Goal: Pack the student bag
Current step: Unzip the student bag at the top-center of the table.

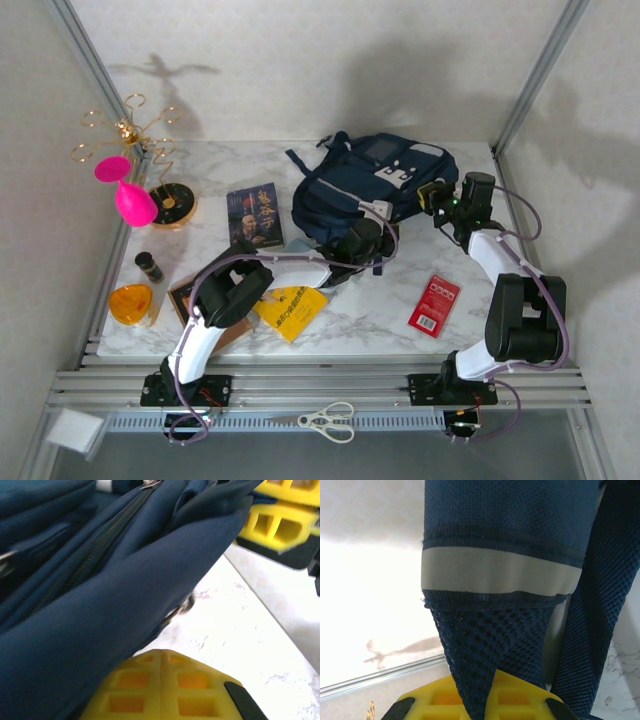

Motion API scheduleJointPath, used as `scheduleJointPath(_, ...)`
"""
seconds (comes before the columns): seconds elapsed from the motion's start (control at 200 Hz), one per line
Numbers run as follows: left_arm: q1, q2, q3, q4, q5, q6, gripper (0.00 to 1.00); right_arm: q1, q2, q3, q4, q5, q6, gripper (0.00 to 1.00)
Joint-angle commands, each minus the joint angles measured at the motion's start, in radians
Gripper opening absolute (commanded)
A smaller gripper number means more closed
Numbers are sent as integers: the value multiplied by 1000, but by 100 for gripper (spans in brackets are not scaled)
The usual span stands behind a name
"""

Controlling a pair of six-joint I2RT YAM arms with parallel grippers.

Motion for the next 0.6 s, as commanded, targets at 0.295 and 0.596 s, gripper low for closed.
scheduleJointPath(0.295, 8, -158, -158, -33, 135, 36, 0, -73, 24, 86, 70, -53, -25, 0)
scheduleJointPath(0.596, -26, -70, -156, 243, 97, 106, 27, -11, -85, 11, 75, -32, 70, 0)
